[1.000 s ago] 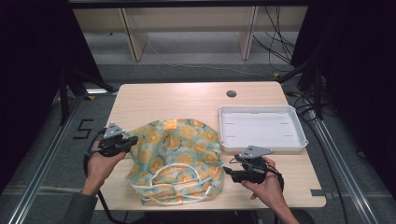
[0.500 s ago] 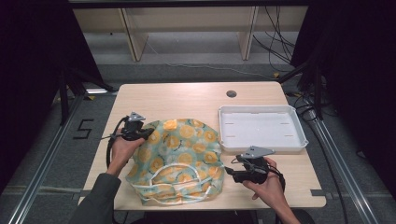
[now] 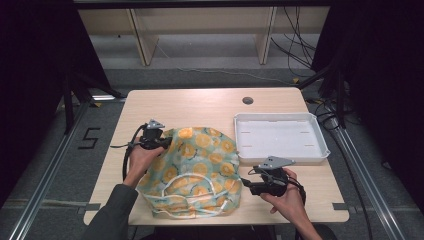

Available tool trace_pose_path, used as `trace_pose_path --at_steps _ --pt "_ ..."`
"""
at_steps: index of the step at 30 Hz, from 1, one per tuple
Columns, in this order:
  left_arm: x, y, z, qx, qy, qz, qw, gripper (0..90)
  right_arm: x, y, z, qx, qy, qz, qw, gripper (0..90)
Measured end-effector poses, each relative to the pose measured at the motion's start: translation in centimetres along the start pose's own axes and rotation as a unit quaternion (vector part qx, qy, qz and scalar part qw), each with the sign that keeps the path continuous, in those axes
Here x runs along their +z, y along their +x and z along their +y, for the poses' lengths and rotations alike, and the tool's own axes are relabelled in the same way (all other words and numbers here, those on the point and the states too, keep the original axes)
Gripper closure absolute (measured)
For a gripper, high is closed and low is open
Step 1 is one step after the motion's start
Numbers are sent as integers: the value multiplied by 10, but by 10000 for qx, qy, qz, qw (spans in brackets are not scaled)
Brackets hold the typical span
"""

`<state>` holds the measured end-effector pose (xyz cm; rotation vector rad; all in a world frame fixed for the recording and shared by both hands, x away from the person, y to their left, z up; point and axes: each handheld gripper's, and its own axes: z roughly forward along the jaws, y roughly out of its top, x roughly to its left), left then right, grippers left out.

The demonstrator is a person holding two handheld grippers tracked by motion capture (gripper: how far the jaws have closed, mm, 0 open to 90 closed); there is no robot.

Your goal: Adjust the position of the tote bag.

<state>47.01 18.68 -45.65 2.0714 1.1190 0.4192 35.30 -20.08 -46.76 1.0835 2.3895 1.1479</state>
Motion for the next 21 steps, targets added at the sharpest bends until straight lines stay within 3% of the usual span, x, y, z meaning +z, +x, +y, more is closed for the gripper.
trace_pose_path --at_steps 1,8,12,13,14,17,20,21 --pt "2 -2 1 -75 -10 -28 10000 896 1 -1 0 -98 -40 2 9999 365" --pt "5 -6 5 -25 28 -12 10000 891 0 -1 0 -63 -31 -9 10000 365" --pt "8 -8 7 -94 -25 -4 10000 884 0 -1 1 -73 -17 19 10000 364" --pt "8 -8 7 -54 2 29 10000 880 -1 0 1 -8 25 30 10000 364" --pt "7 -7 6 -61 30 75 9999 842 -1 -1 1 -118 -47 38 9999 364" --pt "5 -5 5 -59 29 174 9998 789 -1 0 1 -144 -108 43 9998 363" --pt "-7 -2 4 11 -19 462 9989 722 -3 6 3 -73 -130 145 9998 363" --pt "-7 -2 4 11 -19 462 9989 701 -3 6 3 -73 -130 145 9998 363"
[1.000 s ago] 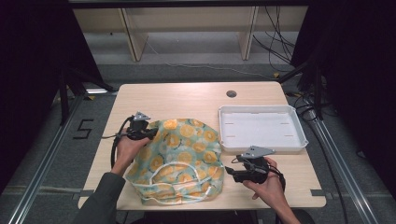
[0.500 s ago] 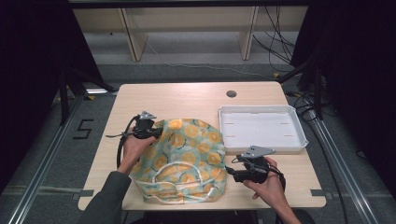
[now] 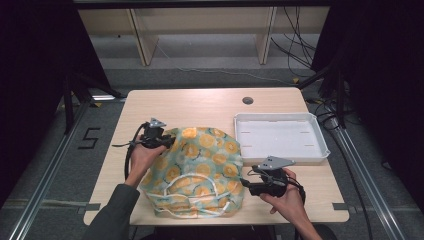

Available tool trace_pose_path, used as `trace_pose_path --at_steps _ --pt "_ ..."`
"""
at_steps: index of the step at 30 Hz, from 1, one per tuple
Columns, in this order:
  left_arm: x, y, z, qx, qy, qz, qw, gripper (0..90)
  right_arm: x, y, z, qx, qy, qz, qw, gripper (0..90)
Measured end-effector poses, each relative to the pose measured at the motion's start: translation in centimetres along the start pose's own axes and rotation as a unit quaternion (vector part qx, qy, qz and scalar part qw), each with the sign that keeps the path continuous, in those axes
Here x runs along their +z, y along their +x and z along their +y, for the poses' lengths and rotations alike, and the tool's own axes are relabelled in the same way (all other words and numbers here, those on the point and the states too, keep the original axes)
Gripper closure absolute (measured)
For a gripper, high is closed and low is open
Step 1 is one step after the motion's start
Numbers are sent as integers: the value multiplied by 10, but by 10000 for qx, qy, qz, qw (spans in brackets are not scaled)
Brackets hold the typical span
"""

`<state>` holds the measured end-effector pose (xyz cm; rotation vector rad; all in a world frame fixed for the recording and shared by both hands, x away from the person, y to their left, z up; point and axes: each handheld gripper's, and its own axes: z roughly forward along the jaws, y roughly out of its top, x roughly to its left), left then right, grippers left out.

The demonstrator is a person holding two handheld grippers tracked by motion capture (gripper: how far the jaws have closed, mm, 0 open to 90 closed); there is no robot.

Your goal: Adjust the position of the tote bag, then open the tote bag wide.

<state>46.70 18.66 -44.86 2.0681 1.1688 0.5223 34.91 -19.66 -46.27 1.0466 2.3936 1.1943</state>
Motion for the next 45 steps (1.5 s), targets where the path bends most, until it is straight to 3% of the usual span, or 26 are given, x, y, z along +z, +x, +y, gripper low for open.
trace_pose_path --at_steps 1,3,8,10,11,12,13,14,15,19,22,23,27,31,34,36,40,42,43,44,45 --pt "-5 1 -1 52 -18 113 9999 701 0 0 1 -141 -69 -26 9999 364" --pt "-15 3 -2 110 -5 279 9995 634 -1 4 3 -166 -95 83 9998 364" --pt "-38 4 -10 81 -13 284 9996 534 1 13 6 -339 -151 238 9990 364" --pt "-49 2 -17 60 -51 143 9999 505 3 17 7 -282 -99 383 9988 363" --pt "-57 -1 -22 56 -46 -26 10000 489 3 18 7 -324 -95 401 9986 364" --pt "-57 -1 -22 56 -46 -26 10000 474 3 18 7 -324 -95 401 9986 364" --pt "-62 -5 -27 -109 -176 -168 9996 460 4 20 8 -308 -65 448 9985 363" --pt "-70 -11 -34 -116 -171 -349 9992 452 5 20 8 -366 -94 446 9983 363" --pt "-70 -11 -34 -116 -171 -349 9992 443 5 20 8 -366 -94 446 9983 363" --pt "-89 -28 -54 93 -100 -852 9963 417 7 20 7 -367 -46 471 9982 363" --pt "-94 -35 -63 256 -60 -920 9954 411 8 19 6 -375 -46 481 9981 363" --pt "-95 -43 -72 268 19 -967 9950 406 8 19 7 -375 -16 513 9980 363" --pt "-97 -54 -84 249 83 -1173 9927 388 8 20 6 -334 -6 441 9985 364" --pt "-100 -68 -98 439 242 -1298 9903 351 8 20 5 -326 8 436 9985 363" --pt "-101 -76 -107 568 350 -1165 9909 318 9 19 5 -340 18 448 9984 363" --pt "-97 -81 -114 690 512 -1133 9898 297 9 19 5 -385 39 452 9982 363" --pt "-90 -86 -118 814 596 -1059 9892 289 10 21 6 -317 3 451 9985 364" --pt "-85 -89 -118 897 634 -945 9895 343 10 19 6 -364 27 436 9984 363" --pt "-83 -89 -118 1005 675 -951 9881 364 10 19 5 -378 37 419 9984 363" --pt "-80 -89 -118 1033 631 -933 9882 494 11 20 5 -360 32 459 9983 363" --pt "-79 -89 -117 1093 609 -971 9874 494 11 20 5 -360 32 459 9983 363"
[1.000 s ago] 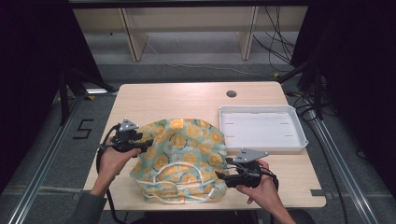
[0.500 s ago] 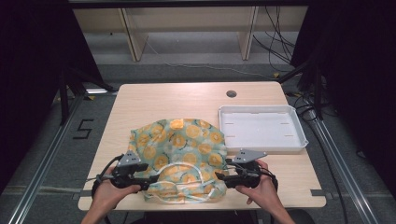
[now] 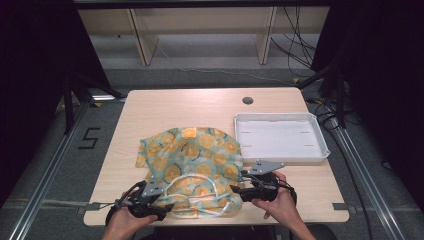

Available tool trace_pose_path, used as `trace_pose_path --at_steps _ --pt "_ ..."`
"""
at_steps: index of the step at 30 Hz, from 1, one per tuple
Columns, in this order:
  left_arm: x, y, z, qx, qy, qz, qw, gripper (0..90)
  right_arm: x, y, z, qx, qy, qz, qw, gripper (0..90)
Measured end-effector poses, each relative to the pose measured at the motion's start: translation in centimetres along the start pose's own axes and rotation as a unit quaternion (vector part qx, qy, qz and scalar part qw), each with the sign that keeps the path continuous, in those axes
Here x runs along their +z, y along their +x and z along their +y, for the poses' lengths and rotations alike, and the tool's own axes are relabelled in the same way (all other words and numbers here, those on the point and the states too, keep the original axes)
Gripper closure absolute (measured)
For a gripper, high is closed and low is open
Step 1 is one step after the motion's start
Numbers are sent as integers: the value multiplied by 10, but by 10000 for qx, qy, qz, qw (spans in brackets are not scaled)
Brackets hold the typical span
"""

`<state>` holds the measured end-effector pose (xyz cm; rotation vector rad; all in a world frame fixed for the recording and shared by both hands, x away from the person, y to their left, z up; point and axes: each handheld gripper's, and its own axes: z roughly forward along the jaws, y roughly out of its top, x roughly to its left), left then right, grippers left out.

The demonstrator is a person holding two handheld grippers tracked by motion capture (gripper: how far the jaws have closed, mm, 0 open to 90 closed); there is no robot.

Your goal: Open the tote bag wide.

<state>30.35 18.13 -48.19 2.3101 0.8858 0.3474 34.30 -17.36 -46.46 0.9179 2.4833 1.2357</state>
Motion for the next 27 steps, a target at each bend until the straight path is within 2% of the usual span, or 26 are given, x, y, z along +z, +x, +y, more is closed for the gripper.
trace_pose_path --at_steps 1,2,3,4,5,7,11,12,13,14,15,16,17,18,19,21,23,24,25,26,27 --pt "1 2 1 116 -13 -31 9999 585 0 0 0 -5 -5 1 10000 364" --pt "2 3 2 140 -44 -12 9999 725 1 0 1 -5 6 51 10000 364" --pt "2 4 3 216 -91 38 9997 725 1 0 1 -5 6 51 10000 364" --pt "1 5 5 314 -111 89 9994 789 1 0 1 -12 4 58 10000 364" --pt "0 6 6 371 -126 36 9992 838 1 0 1 -53 8 53 10000 364" --pt "-6 7 13 464 -200 16 9987 882 1 2 1 16 24 13 10000 364" --pt "-17 11 24 495 -381 -7 9980 886 2 3 4 -68 25 85 9999 364" --pt "-21 13 29 619 -431 20 9971 886 2 4 4 -60 35 76 9999 364" --pt "-25 14 33 512 -531 14 9973 885 3 6 6 -172 2 65 9998 363" --pt "-29 16 37 544 -571 54 9969 886 5 8 7 -167 -12 84 9998 363" --pt "-33 19 42 659 -691 130 9953 886 5 8 7 -167 -12 84 9998 363" --pt "-35 21 46 579 -757 147 9953 886 6 12 9 -198 -4 212 9996 361" --pt "-37 22 50 467 -877 153 9949 886 6 12 9 -198 -4 212 9996 361" --pt "-41 26 54 517 -898 155 9945 887 8 14 10 -250 -68 286 9993 360" --pt "-43 29 59 457 -988 152 9939 886 10 18 13 -327 -97 353 9988 354" --pt "-47 34 66 487 -1033 173 9933 887 11 19 15 -408 -99 374 9984 352" --pt "-49 39 74 386 -1111 172 9929 886 15 25 17 -405 -102 407 9983 334" --pt "-49 41 77 377 -1148 182 9925 886 20 30 19 -512 -66 460 9976 327" --pt "-50 43 80 402 -1126 164 9927 886 20 30 19 -512 -66 460 9976 327" --pt "-51 46 84 389 -1112 145 9929 886 22 30 21 -659 -84 505 9965 324" --pt "-51 47 87 349 -1154 141 9926 886 25 33 23 -672 -51 463 9966 321"
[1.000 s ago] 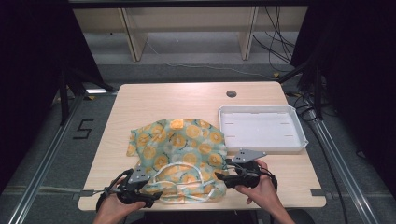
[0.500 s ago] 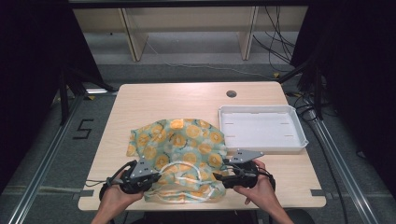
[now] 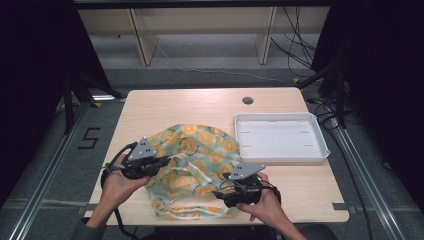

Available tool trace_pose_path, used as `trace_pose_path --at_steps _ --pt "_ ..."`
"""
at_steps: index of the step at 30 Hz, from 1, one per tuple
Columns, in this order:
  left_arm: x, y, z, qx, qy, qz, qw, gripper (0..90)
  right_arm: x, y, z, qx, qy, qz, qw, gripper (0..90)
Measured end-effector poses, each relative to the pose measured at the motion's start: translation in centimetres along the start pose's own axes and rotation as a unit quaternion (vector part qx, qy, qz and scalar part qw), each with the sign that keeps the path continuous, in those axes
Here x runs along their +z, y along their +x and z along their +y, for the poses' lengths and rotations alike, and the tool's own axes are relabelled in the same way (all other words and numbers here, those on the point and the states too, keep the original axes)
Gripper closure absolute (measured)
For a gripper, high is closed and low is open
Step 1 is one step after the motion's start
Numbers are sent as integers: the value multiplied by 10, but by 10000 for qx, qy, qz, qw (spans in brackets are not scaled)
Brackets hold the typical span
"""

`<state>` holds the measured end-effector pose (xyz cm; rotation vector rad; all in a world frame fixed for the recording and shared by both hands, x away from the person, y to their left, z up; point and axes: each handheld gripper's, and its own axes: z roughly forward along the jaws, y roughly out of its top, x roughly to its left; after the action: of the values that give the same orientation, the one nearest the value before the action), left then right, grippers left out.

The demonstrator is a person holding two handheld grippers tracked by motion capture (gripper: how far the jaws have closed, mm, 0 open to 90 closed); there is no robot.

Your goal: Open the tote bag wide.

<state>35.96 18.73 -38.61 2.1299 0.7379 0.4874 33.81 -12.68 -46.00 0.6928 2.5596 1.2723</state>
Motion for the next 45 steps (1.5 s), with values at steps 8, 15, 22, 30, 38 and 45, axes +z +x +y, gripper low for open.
trace_pose_path --at_steps 8,15,22,30,38,45 --pt "3 11 18 -119 -96 -125 9998 885 25 7 12 -236 158 -59 9996 305" --pt "2 18 26 -150 -152 -118 9997 883 47 -2 17 -346 643 -320 9968 682" --pt "-1 37 22 -375 -159 84 9991 880 30 -13 40 -793 314 -257 9960 876" --pt "11 66 -4 -465 126 391 9981 856 11 -24 78 -910 -117 -24 9958 884" --pt "13 71 -28 -671 342 315 9967 672 3 -48 117 -541 -396 134 9977 888" --pt "-21 34 -24 -225 111 571 9981 397 10 -68 137 -368 -370 8 9986 888"
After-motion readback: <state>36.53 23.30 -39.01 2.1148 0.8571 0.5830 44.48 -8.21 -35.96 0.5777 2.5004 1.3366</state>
